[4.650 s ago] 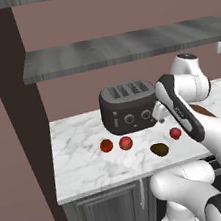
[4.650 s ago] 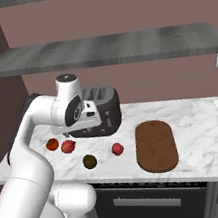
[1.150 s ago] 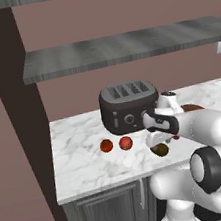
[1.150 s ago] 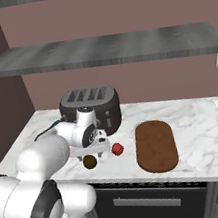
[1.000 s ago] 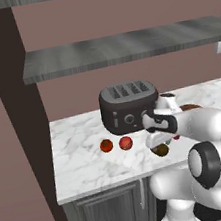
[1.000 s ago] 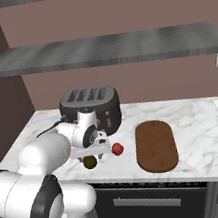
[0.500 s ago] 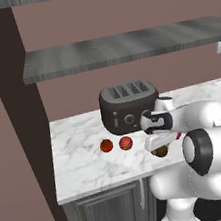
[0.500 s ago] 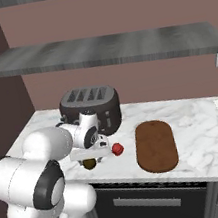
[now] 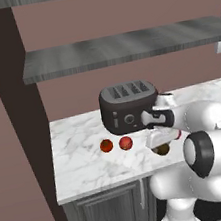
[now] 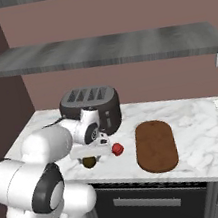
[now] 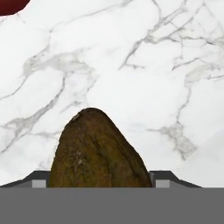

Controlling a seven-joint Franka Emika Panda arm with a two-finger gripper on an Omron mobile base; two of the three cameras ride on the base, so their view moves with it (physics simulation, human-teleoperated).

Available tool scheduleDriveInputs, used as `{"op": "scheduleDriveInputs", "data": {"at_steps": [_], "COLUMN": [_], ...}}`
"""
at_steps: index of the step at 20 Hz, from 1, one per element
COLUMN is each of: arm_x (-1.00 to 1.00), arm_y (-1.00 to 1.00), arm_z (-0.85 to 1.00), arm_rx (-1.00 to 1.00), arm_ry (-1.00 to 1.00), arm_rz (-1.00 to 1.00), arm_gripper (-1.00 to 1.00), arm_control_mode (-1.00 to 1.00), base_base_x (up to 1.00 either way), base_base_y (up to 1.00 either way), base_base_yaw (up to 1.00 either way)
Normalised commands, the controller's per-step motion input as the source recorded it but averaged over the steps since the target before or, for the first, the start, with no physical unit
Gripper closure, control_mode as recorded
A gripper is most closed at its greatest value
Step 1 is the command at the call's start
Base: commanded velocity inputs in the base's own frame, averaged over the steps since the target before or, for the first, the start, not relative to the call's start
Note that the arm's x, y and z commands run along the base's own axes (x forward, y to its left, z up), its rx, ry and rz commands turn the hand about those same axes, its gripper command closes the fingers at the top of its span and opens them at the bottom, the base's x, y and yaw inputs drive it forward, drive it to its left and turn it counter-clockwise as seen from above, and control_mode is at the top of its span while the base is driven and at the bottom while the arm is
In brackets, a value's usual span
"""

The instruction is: Place the avocado, onion, tomato, and bell pepper on the cutting board.

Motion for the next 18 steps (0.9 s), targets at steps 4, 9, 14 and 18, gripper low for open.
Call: {"op": "scheduleDriveInputs", "data": {"at_steps": [4,9,14,18], "arm_x": [-0.34,-0.15,0.00,0.06], "arm_y": [-0.28,-0.58,-0.81,-0.83], "arm_z": [0.42,0.36,0.21,0.09], "arm_rx": [0.02,0.00,0.00,0.00], "arm_ry": [-0.05,-0.04,0.00,-0.06], "arm_rz": [-0.02,-0.08,-0.17,-0.17], "arm_gripper": [1.00,1.00,1.00,1.00], "arm_control_mode": [-1.00,-1.00,-1.00,-1.00], "base_base_x": [0.00,0.00,0.00,0.00], "base_base_y": [0.00,0.00,0.00,0.00], "base_base_yaw": [0.00,0.00,0.00,0.00]}}
